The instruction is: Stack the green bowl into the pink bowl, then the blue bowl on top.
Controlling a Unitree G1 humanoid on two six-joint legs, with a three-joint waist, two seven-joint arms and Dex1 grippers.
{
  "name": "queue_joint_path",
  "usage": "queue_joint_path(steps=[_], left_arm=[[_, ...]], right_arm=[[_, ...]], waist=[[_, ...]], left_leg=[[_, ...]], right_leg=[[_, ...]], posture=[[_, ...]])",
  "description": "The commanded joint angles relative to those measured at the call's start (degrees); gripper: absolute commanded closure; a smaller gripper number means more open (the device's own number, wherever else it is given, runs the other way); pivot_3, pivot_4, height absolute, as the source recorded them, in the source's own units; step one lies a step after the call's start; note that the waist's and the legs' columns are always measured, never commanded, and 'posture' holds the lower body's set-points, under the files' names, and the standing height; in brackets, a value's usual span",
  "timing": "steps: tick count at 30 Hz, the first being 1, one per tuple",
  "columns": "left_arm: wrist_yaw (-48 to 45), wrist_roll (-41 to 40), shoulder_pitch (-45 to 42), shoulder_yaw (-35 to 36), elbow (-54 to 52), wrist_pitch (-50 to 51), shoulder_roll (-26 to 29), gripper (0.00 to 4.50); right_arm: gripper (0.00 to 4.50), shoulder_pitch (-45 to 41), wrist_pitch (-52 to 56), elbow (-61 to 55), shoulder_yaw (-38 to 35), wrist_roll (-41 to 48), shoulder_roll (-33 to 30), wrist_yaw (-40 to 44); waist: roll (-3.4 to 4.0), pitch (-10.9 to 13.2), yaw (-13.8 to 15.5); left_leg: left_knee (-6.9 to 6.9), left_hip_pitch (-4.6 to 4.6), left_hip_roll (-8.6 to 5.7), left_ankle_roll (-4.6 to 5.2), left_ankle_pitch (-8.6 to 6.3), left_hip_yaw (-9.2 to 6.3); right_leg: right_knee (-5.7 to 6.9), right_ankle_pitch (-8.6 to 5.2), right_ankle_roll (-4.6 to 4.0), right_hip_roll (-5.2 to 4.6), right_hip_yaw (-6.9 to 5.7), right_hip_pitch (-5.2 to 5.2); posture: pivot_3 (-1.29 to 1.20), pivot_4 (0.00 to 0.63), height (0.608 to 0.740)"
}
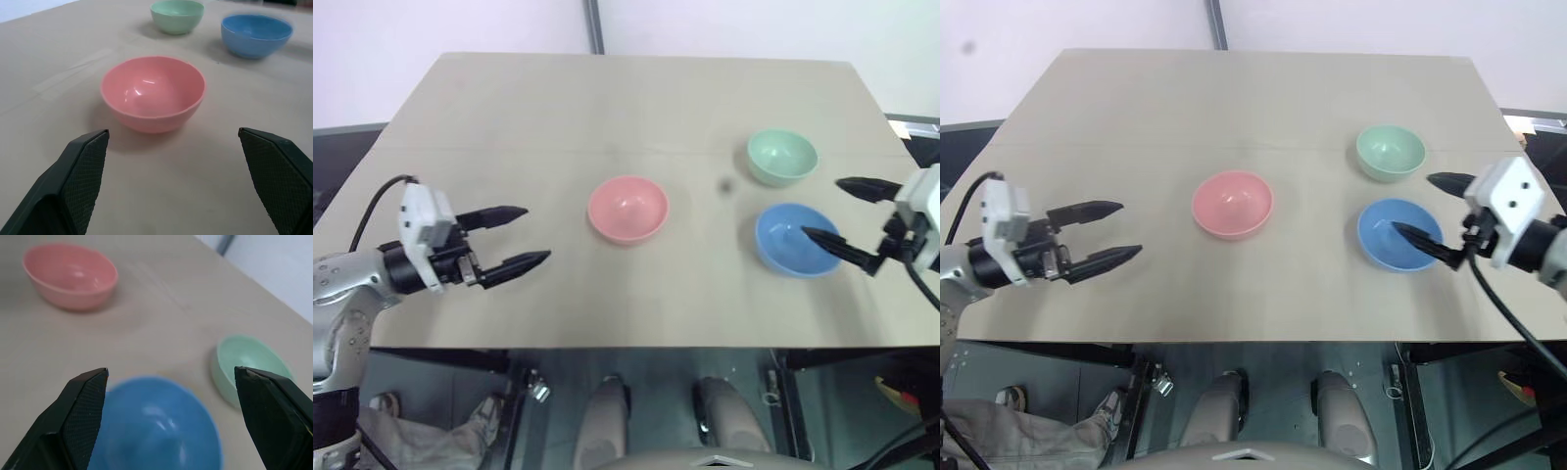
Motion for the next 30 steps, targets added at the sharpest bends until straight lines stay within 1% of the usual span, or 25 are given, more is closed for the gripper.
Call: queue_joint_path(steps=[1,3,5,7,9,11,14,16,17,19,23,26,29,30], left_arm=[[2.53,6.69,-2.06,-2.55,-3.38,-3.83,2.29,0.03],[1.98,9.89,-5.0,-6.1,-4.24,-3.92,4.8,0.03],[0.81,16.19,-8.92,-11.65,-4.64,-5.97,8.57,0.03],[-0.69,19.67,-14.94,-17.46,-4.2,-7.04,9.42,0.03],[-1.9,21.69,-20.88,-22.29,-3.35,-7.64,8.29,0.03],[-3.94,25.47,-27.11,-28.37,-1.32,-7.81,6.7,0.03],[-6.92,29.31,-32.06,-33.94,1.17,-10.19,5.16,0.03],[-8.39,33.94,-34.89,-38.34,3.67,-12.5,4.22,0.03],[-8.72,35.79,-36.3,-40.19,5.22,-13.88,3.16,0.27],[-9.45,38.02,-38.36,-42.81,8.54,-17.59,0.87,0.92],[-10.57,40.87,-41.41,-45.68,14.96,-23.23,-3.07,2.97],[-11.28,41.58,-42.44,-46.08,18.0,-26.29,-4.63,4.39],[-12.28,40.74,-42.68,-45.73,18.9,-28.81,-5.65,4.46],[-13.9,38.74,-42.26,-45.19,17.38,-28.69,-5.58,4.46]], right_arm=[[0.0,0.54,-0.18,-2.77,-0.92,2.61,-0.33,1.44],[0.0,1.66,-1.28,-3.36,-1.47,3.3,-0.67,3.03],[0.0,2.3,-3.02,-3.48,-1.67,2.81,-0.64,3.93],[0.0,2.46,-4.05,-3.23,-1.26,2.07,-0.34,3.81],[0.0,2.67,-4.68,-3.14,-0.82,1.6,-0.06,3.48],[0.0,3.43,-5.08,-3.56,-1.0,1.41,0.29,3.01],[0.0,4.98,-5.13,-4.58,-1.85,1.47,0.55,2.24],[0.0,6.51,-5.08,-5.66,-2.98,1.88,0.79,1.94],[0.0,7.3,-4.95,-6.32,-3.64,2.36,0.98,1.82],[0.0,9.18,-6.1,-7.91,-5.03,2.28,1.49,1.91],[0.0,13.38,-7.68,-11.94,-9.18,3.75,2.11,3.1],[0.0,16.06,-7.39,-14.32,-11.85,5.61,1.93,4.18],[0.0,17.37,-7.19,-15.36,-12.79,6.48,1.58,4.44],[0.0,17.96,-7.07,-15.76,-13.21,6.77,1.46,4.72]], waist=[[0.0,0.0,0.4],[-0.01,0.0,0.59],[-0.03,0.01,0.66],[-0.02,0.01,0.48],[-0.01,0.0,0.43],[-0.01,0.0,0.26],[0.0,0.0,0.06],[0.0,0.01,-0.12],[0.01,0.01,-0.04],[0.02,0.01,0.1],[0.0,0.01,0.2],[0.0,0.01,0.15],[0.0,0.01,0.0],[0.0,0.01,0.04]], left_leg=[[0.0,-0.03,0.0,0.0,0.0,-0.01],[-0.01,-0.09,-0.01,0.01,-0.01,-0.02],[-0.01,-0.12,-0.01,0.01,-0.01,-0.04],[-0.01,-0.12,-0.02,0.01,-0.01,-0.02],[0.02,-0.1,-0.02,0.01,-0.01,-0.01],[0.02,-0.11,-0.02,0.01,-0.01,-0.01],[0.0,-0.13,-0.02,0.01,-0.01,-0.02],[-0.01,-0.13,-0.02,0.03,-0.01,-0.02],[-0.02,-0.13,-0.02,0.03,-0.02,-0.02],[-0.02,-0.14,-0.02,0.03,-0.02,-0.03],[0.04,-0.17,-0.03,0.04,-0.02,-0.03],[0.12,-0.19,-0.03,0.04,-0.02,-0.04],[0.21,-0.17,-0.03,0.05,-0.02,-0.03],[0.25,-0.16,-0.03,0.05,-0.02,-0.03]], right_leg=[[-0.01,0.06,-0.1,0.0,-0.01,0.0],[-0.1,0.08,-0.13,0.0,-0.04,0.0],[-0.17,0.08,-0.12,-0.01,-0.08,0.01],[-0.22,0.09,-0.1,-0.01,-0.06,0.03],[-0.23,0.11,-0.07,-0.01,-0.05,0.06],[-0.23,0.1,-0.04,0.0,-0.05,0.05],[-0.22,0.12,-0.07,0.02,-0.05,0.04],[-0.22,0.12,-0.08,0.04,-0.04,0.03],[-0.22,0.12,-0.08,0.04,-0.02,0.01],[-0.2,0.12,-0.08,0.05,-0.03,0.01],[-0.21,0.12,-0.08,0.03,-0.03,0.03],[-0.17,0.13,-0.07,0.04,-0.04,0.04],[-0.1,0.13,-0.06,0.03,-0.02,0.06],[-0.06,0.13,-0.06,0.04,-0.02,0.06]], posture=[[0.0,0.15,0.74],[0.0,0.15,0.74],[0.0,0.15,0.74],[0.0,0.15,0.74],[0.0,0.15,0.74],[0.0,0.15,0.74],[0.0,0.15,0.74],[0.0,0.15,0.74],[0.0,0.15,0.74],[0.0,0.15,0.74],[0.0,0.15,0.74],[0.0,0.15,0.74],[0.0,0.15,0.74],[0.0,0.15,0.74]])
